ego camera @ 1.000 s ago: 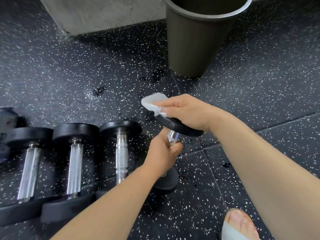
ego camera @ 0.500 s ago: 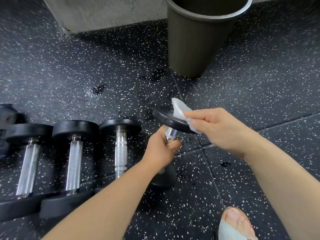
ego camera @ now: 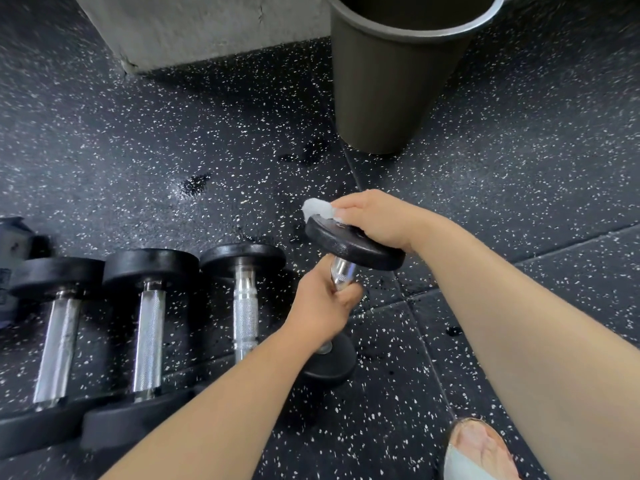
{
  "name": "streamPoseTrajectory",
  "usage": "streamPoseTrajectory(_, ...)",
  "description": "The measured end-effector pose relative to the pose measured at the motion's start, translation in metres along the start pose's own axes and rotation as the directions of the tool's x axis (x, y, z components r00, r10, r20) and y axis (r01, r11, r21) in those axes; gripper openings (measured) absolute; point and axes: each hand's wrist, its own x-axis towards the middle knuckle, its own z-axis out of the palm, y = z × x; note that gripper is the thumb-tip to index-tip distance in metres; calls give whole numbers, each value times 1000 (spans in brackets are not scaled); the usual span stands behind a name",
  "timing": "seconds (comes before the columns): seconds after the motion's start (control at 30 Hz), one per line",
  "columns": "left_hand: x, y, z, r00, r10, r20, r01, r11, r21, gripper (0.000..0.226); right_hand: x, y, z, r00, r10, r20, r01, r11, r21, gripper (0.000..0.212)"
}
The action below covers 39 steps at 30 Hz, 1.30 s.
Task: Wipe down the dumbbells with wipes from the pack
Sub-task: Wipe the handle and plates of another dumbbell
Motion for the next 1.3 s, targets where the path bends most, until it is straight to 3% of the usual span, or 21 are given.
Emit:
streamPoseTrajectory(0.03, 0, -1, -2, 999, -17, 39, 18, 1000, -22, 37, -1, 6, -1, 998, 51, -28, -51, 999, 2, 23)
streamPoseTrajectory(0.13, -2, -7, -2, 984, 149, 98, -173, 932, 318, 42, -14, 23, 1, 970, 197, -145, -183, 978, 103, 18)
streamPoseTrajectory(0.2, -4, -5, -1, 997, 53, 64, -63, 982, 176, 40, -26, 30, 4, 939, 285, -192, -238, 942, 238, 25)
streamPoseTrajectory(0.27, -4, -6, 0, 999, 39, 37, -42, 996, 73, 42, -39, 32, 8, 921, 328, -212, -244, 907, 345, 26)
streamPoseTrajectory(0.37, -5, -3, 0, 999, 16, 33, -18, 998, 61, 43, -57, 26, 10, 921, 288, -264, -194, 924, 328, 12)
streamPoseTrajectory(0.43, -4, -2, 3, 1000, -20, 22, 19, 998, 64, 42, -66, 25, 6, 916, 308, -257, -203, 909, 364, 15)
streamPoseTrajectory(0.6, -3, -3, 15, 972, -234, 15, 234, 972, 27, 21, -73, 30, -5, 849, 459, -263, -221, 759, 612, 15)
streamPoseTrajectory(0.73, -5, -6, 30, 927, -374, 26, 374, 927, 0, 14, -70, 40, -4, 783, 603, -153, -238, 519, 821, 16)
streamPoseTrajectory(0.83, 2, -9, 35, 893, -448, 41, 447, 894, 22, 13, -70, 51, -5, 750, 643, -151, -255, 492, 832, 15)
streamPoseTrajectory(0.97, 13, -17, 25, 877, -477, 57, 469, 876, 111, 44, -73, 63, -7, 732, 660, -170, -231, 475, 849, 18)
streamPoseTrajectory(1.03, 13, -18, 14, 883, -460, 91, 433, 876, 213, 50, -74, 65, -6, 745, 647, -164, -226, 476, 850, 18)
streamPoseTrajectory(1.13, 3, -18, -5, 912, -389, 127, 298, 844, 446, 42, -75, 64, -5, 763, 626, -160, -232, 497, 836, 19)
streamPoseTrajectory(1.3, -21, -12, -36, 951, -185, 246, -32, 735, 677, 18, -75, 65, -6, 765, 623, -164, -244, 516, 821, 23)
